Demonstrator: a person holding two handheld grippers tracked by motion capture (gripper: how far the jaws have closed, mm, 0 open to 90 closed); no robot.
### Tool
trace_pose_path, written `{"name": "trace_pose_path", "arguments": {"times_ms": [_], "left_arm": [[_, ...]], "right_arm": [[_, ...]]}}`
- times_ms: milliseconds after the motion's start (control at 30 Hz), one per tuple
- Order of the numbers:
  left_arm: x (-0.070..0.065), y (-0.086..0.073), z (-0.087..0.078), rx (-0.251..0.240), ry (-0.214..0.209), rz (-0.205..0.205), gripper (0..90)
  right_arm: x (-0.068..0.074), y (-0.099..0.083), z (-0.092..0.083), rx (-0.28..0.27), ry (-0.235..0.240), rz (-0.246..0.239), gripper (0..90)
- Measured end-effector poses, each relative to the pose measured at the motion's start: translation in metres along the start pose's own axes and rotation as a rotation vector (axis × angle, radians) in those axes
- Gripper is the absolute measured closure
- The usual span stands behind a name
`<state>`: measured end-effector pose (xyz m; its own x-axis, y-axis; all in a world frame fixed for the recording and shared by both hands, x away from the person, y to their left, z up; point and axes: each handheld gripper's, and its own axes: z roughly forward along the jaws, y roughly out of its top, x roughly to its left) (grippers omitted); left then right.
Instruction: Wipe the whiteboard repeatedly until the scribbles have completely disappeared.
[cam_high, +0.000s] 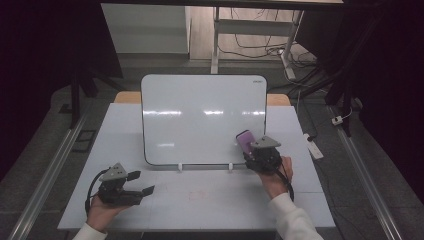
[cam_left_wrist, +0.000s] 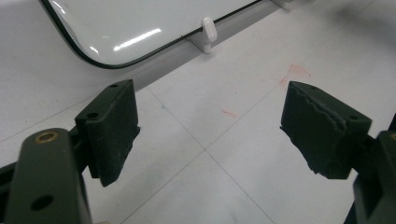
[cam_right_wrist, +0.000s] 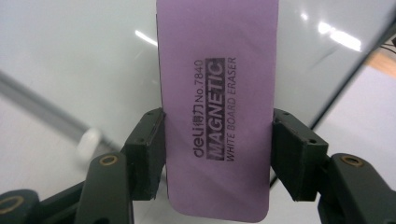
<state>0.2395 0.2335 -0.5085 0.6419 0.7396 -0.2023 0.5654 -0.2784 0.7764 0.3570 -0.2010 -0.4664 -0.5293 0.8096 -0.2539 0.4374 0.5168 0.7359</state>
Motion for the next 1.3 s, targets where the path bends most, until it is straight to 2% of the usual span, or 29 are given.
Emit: {"name": "trace_pose_path", "arguments": {"times_ms": [200,333,433,600,733,833,1033,1300], "left_arm": [[0.001,-0.001,-0.001,0.000,0.001,-0.003,19.7],[0.001,-0.001,-0.001,-0.001,0.002,-0.002,19.7],[0.001,-0.001,-0.002,-0.002,0.002,-0.005,19.7],[0.001,-0.001,-0.001,0.000,0.003,-0.002,19.7],[0.000,0.000,0.000,0.000,0.001,-0.001,19.7],[0.000,0.000,0.001,0.004,0.002,0.000,19.7],[0.000,0.000,0.001,0.004,0.001,-0.002,19.7],[0.000,0.001,0.003,0.005,-0.003,-0.001,19.6]], "right_arm": [[-0.028,0.023,-0.004,-0.034,-0.027,0.100,40.8],[-0.033,0.027,-0.005,-0.032,-0.011,0.127,40.8],[-0.030,0.019,-0.006,-0.002,-0.006,0.119,40.8],[-0.028,-0.006,-0.008,0.039,0.017,0.110,40.8],[-0.026,-0.017,-0.010,0.045,0.026,0.101,40.8],[-0.024,-0.022,-0.013,0.008,0.023,0.074,40.8],[-0.011,-0.024,-0.029,-0.103,0.060,0.035,40.8],[0.006,-0.033,-0.039,-0.173,0.123,-0.001,40.8]]}}
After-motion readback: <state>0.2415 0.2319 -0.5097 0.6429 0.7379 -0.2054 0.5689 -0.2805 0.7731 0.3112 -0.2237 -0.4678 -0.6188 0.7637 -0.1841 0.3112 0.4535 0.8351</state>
